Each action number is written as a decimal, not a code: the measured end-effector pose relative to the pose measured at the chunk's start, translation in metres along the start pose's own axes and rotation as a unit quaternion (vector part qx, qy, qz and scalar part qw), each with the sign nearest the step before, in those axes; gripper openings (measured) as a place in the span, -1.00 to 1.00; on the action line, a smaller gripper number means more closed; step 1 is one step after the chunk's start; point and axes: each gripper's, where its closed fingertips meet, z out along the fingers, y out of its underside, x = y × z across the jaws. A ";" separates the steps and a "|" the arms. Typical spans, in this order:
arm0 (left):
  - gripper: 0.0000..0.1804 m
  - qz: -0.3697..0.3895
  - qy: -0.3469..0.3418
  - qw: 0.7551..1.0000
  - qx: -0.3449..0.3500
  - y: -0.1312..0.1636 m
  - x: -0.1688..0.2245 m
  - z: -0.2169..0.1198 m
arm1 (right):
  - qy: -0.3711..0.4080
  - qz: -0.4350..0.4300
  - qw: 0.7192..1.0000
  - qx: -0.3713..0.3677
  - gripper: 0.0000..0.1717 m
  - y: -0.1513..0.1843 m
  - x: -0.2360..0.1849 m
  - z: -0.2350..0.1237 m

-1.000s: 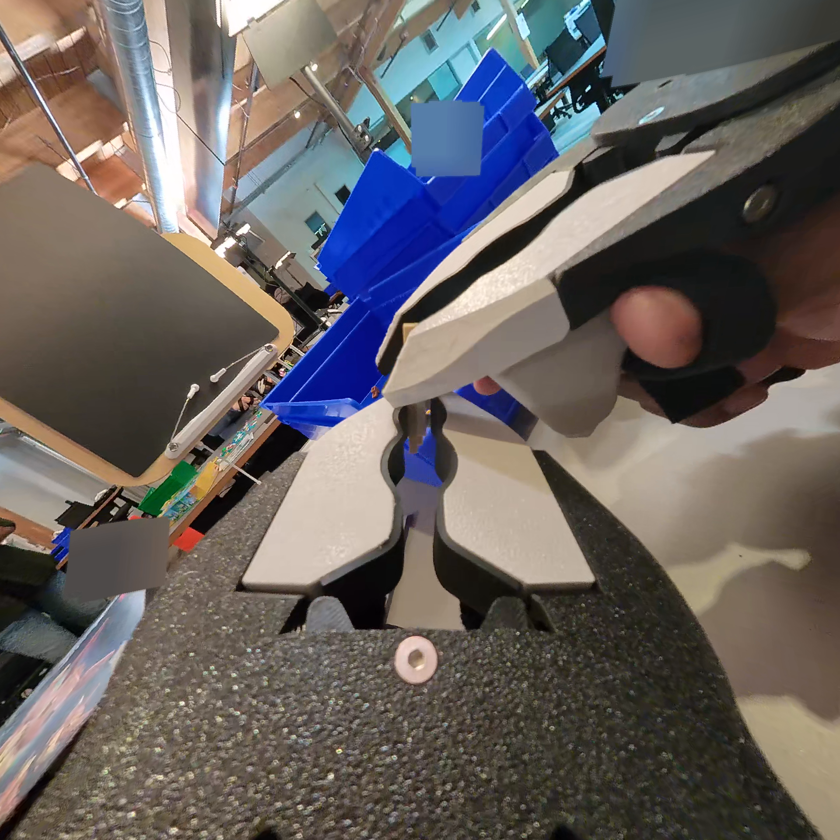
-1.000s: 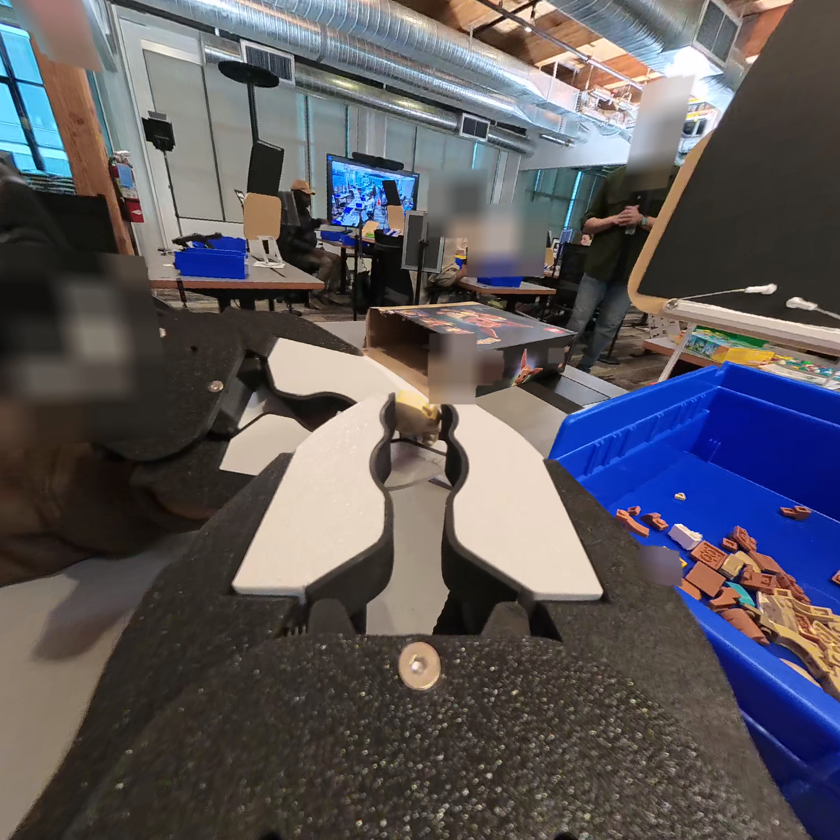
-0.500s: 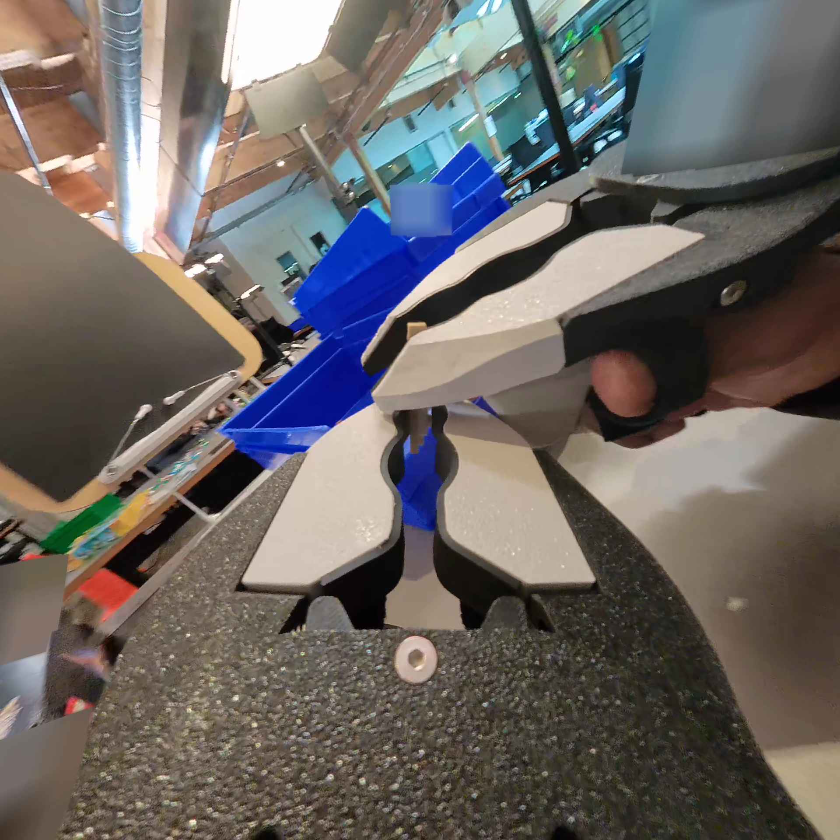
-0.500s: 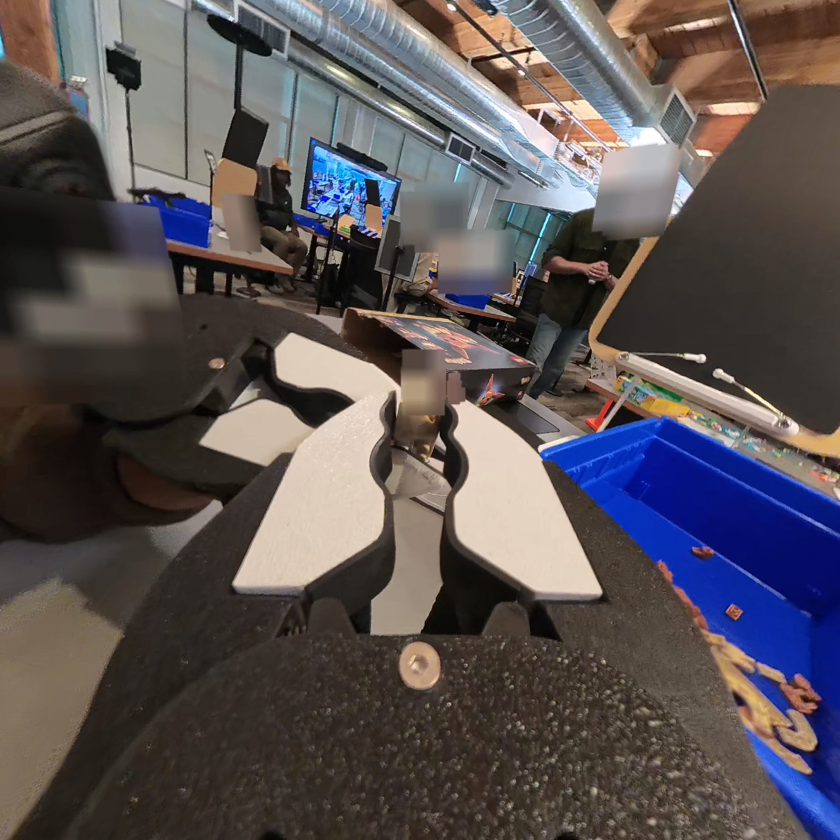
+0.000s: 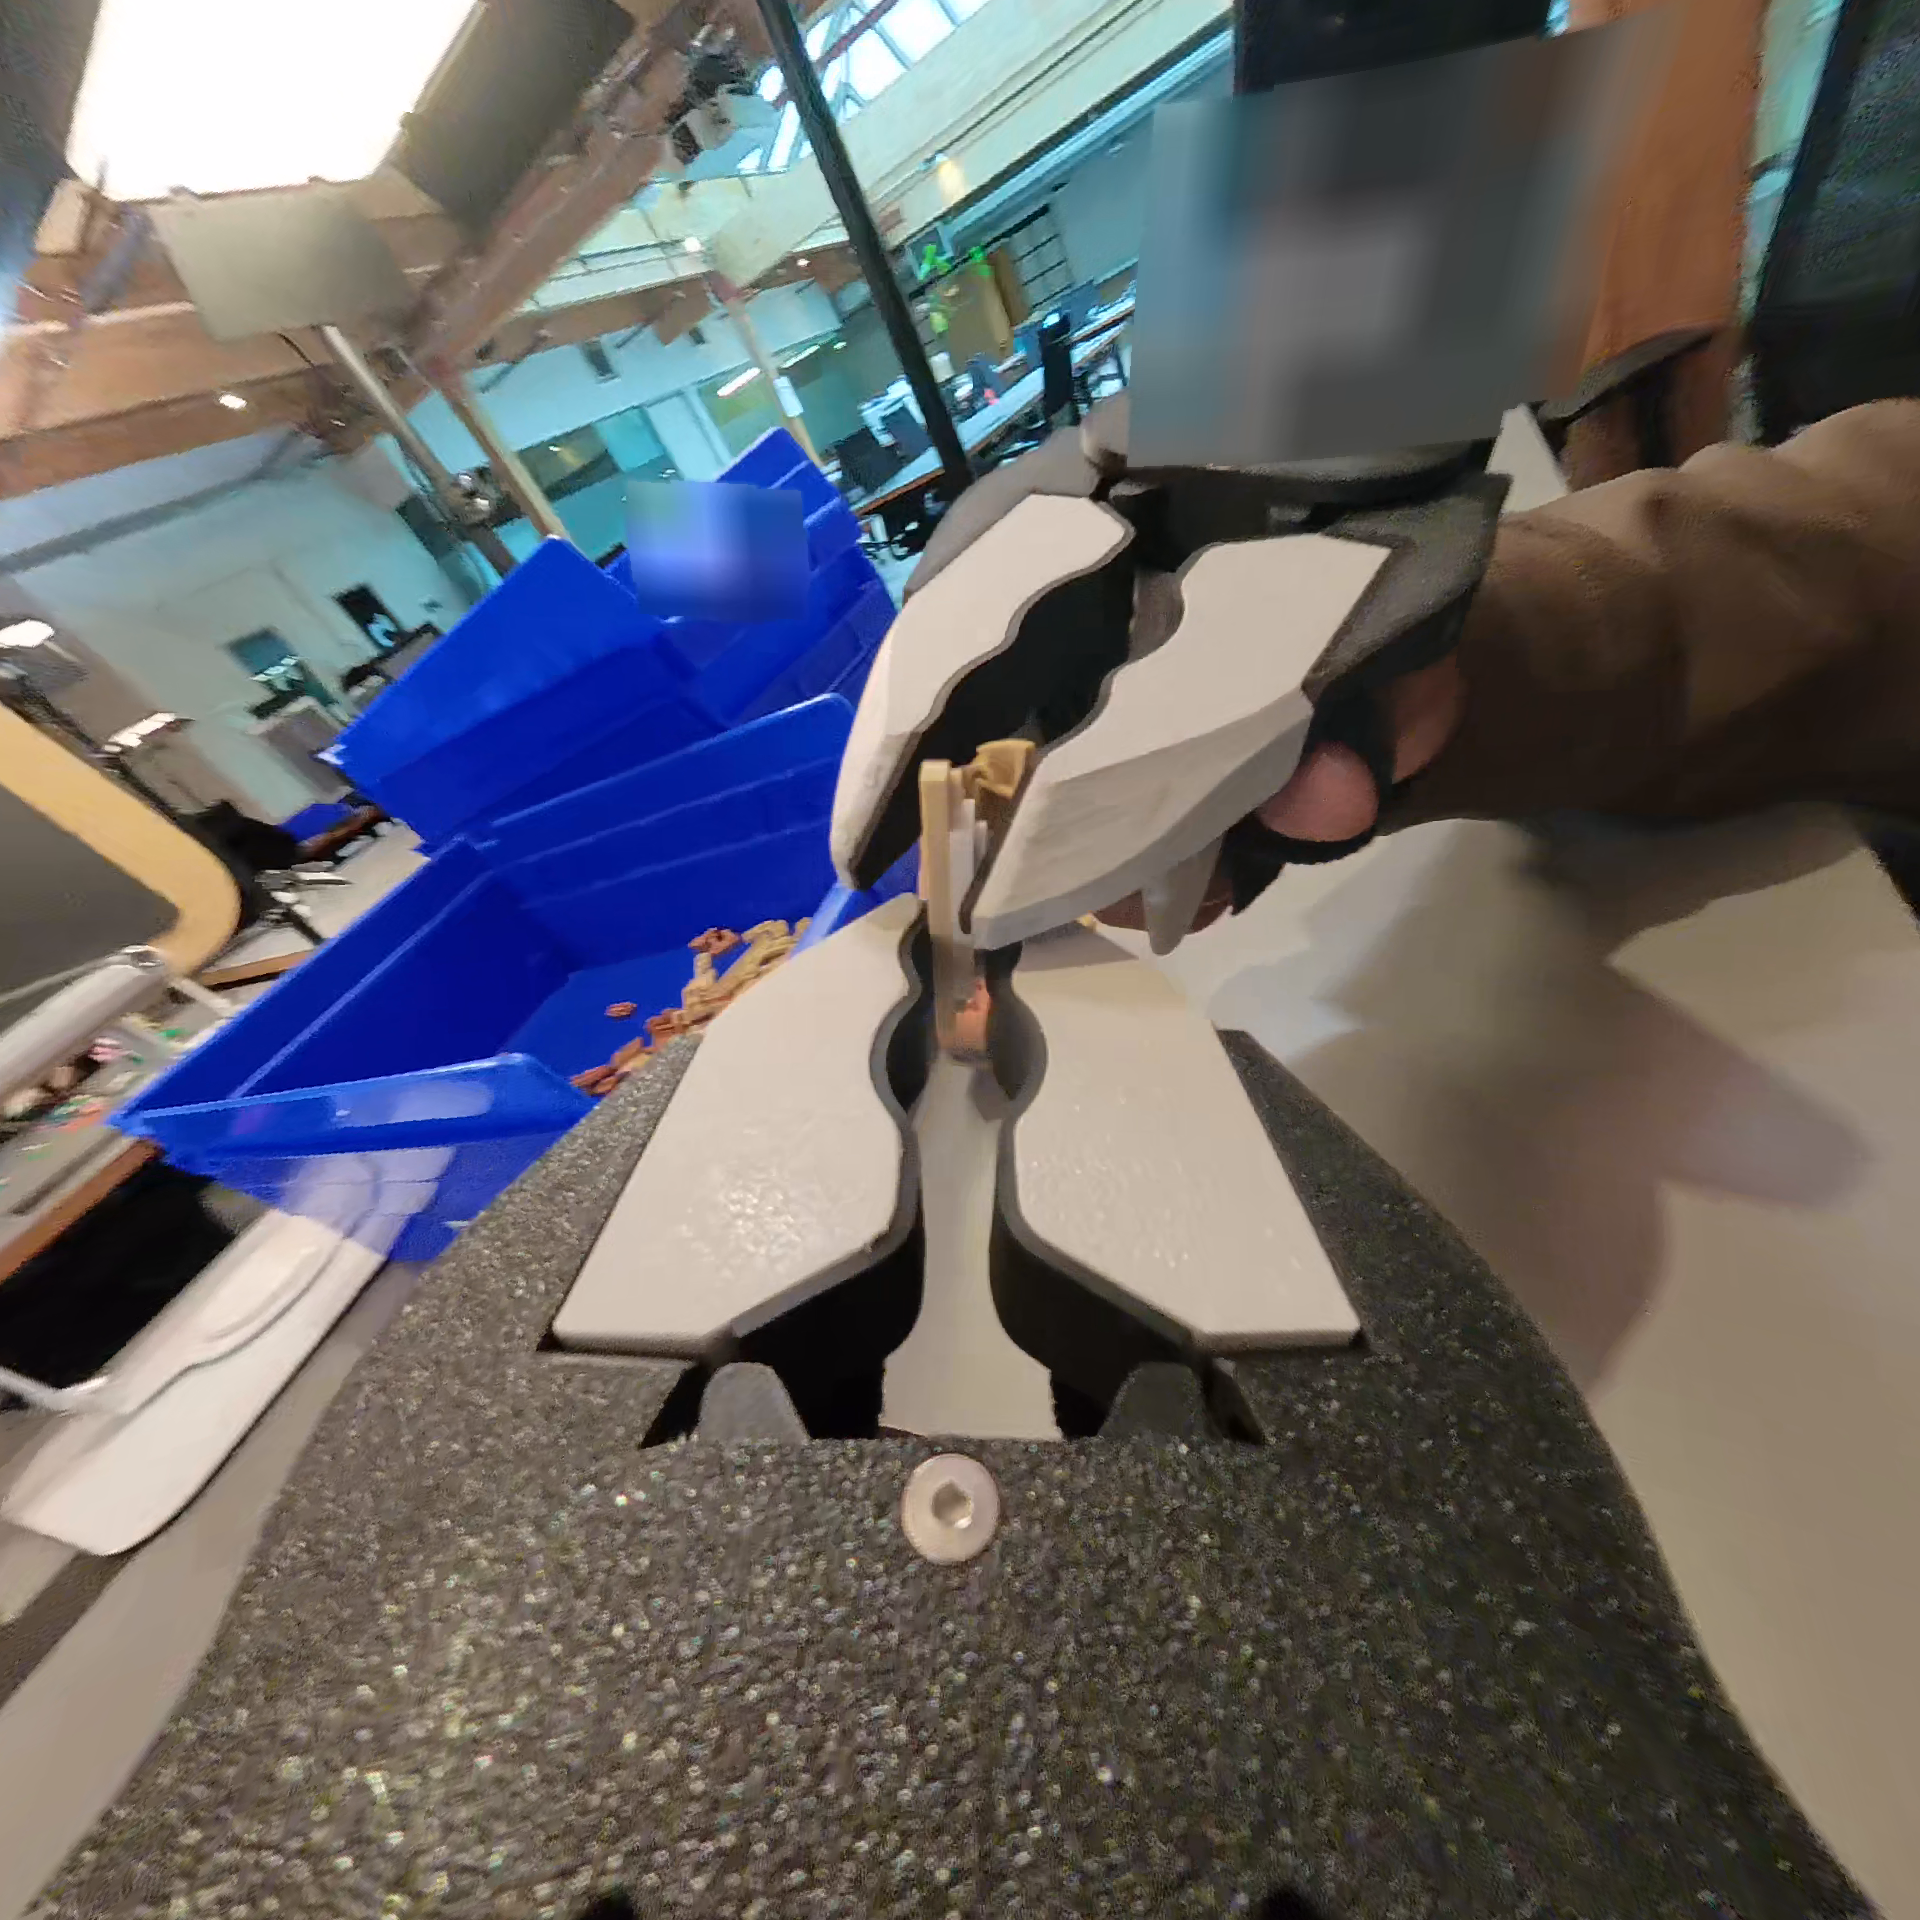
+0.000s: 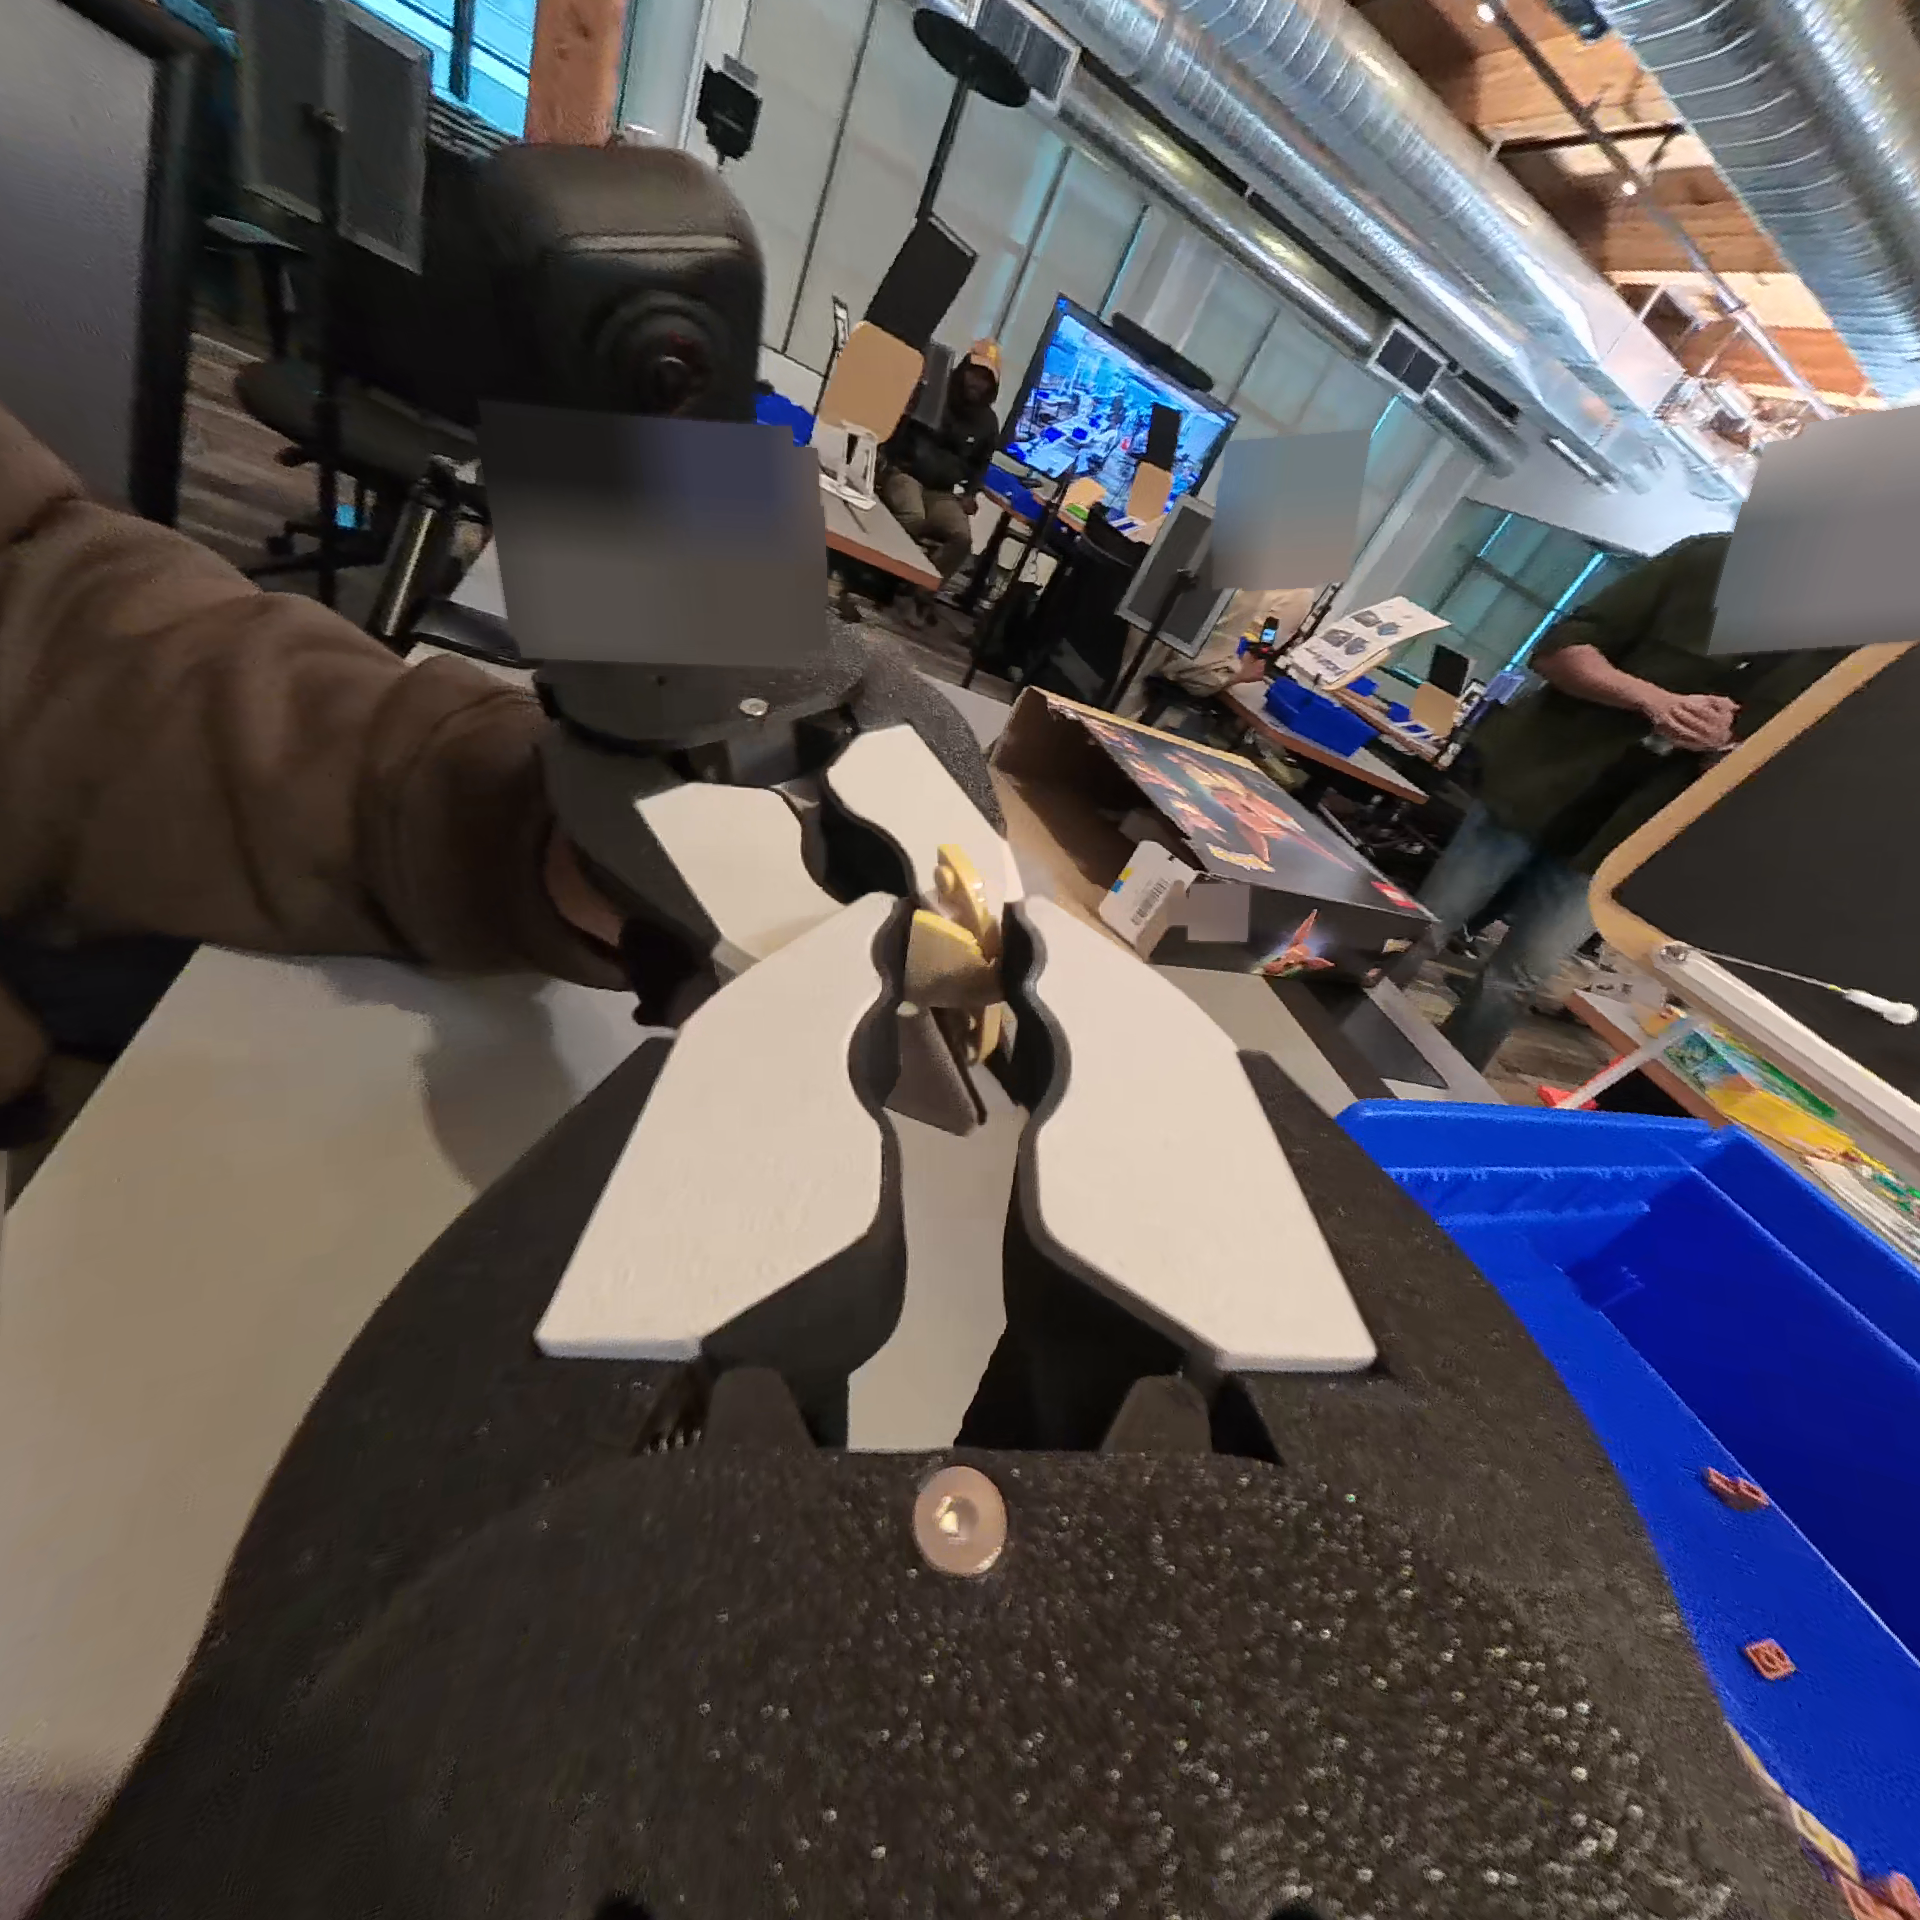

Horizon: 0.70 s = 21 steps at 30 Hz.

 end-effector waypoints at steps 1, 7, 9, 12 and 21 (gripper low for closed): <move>-0.91 -0.010 0.008 1.000 0.001 0.000 0.001 0.000 | -0.001 0.000 1.000 -0.001 -0.80 0.000 0.000 0.000; -0.91 -0.048 -0.005 0.999 -0.001 0.003 -0.007 0.001 | 0.034 0.005 0.999 0.004 -0.80 0.000 0.012 0.001; -0.91 -0.078 -0.016 0.997 -0.003 0.005 -0.014 0.002 | 0.051 0.001 0.999 0.002 -0.79 -0.001 0.022 -0.002; -0.91 -0.143 -0.031 0.989 -0.018 0.018 -0.027 0.003 | 0.113 0.018 0.993 -0.009 -0.79 0.001 0.060 -0.006; -0.91 -0.239 -0.040 0.970 -0.037 0.041 -0.041 0.002 | 0.234 0.187 0.929 -0.219 -0.74 0.091 0.178 -0.002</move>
